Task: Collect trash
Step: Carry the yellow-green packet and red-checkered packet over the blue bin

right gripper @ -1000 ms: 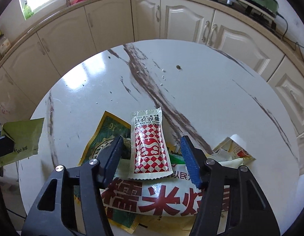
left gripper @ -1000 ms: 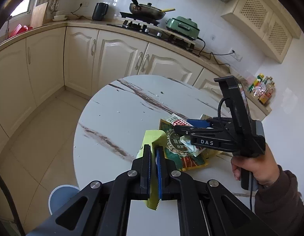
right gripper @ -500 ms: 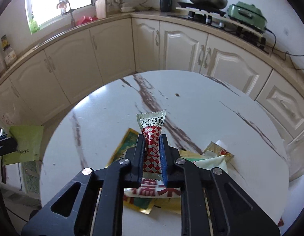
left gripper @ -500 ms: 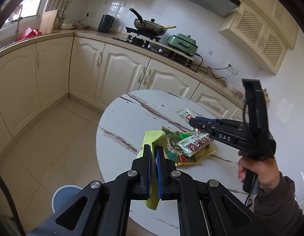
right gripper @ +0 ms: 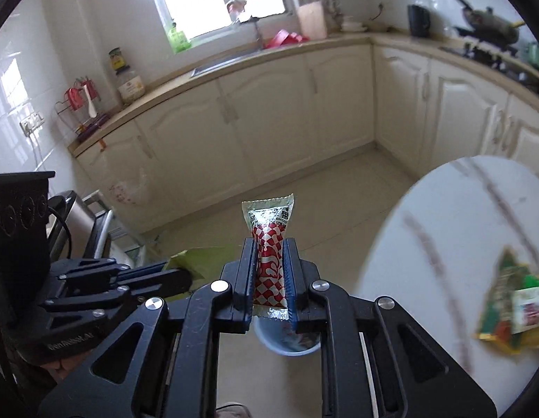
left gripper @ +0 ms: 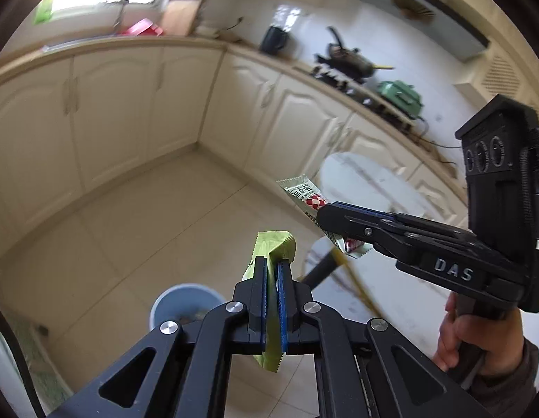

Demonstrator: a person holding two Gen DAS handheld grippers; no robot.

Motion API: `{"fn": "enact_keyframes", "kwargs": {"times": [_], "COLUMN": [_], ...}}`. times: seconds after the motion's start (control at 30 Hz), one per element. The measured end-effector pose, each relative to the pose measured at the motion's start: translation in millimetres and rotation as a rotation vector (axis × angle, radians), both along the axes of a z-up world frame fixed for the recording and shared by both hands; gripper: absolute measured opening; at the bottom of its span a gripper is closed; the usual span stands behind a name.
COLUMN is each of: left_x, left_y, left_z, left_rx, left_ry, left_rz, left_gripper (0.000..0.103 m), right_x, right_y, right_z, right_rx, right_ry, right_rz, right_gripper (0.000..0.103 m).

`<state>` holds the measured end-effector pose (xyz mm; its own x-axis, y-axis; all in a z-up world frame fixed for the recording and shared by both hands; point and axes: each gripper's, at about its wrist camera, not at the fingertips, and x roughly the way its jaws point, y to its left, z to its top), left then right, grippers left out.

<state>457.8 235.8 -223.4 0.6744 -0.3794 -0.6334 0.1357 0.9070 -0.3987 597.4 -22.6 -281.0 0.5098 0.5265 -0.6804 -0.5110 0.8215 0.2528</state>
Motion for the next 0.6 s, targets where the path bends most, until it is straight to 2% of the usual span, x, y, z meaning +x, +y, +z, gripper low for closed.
{"fn": "enact_keyframes", "kwargs": {"times": [0.2, 0.4, 0.53, 0.6], "left_x": [13, 50, 76, 86], "left_y": [35, 46, 47, 44], "left_z": [-70, -141, -166, -173], "left_rx": [-0.013, -0.05, -0.086, -0.073], "left_ry": [0.165, 0.314, 0.362, 0.373], "left_rz": [0.063, 0.068, 0.066, 0.081], "left_gripper": [0.002, 0.002, 0.002, 0.005], "right_x": [24, 59, 82, 91], "right_y": [71, 86, 82, 80], "right_z": [-85, -174, -205, -212], "right_rx": [-0.073, -0.19, -0.23, -0.243], "right_ry": [0.124, 0.242, 0.286, 0.29], "right_rz": [0.043, 0.001, -0.029, -0.042], "right_gripper": [0.015, 0.016, 0.021, 0.022]}}
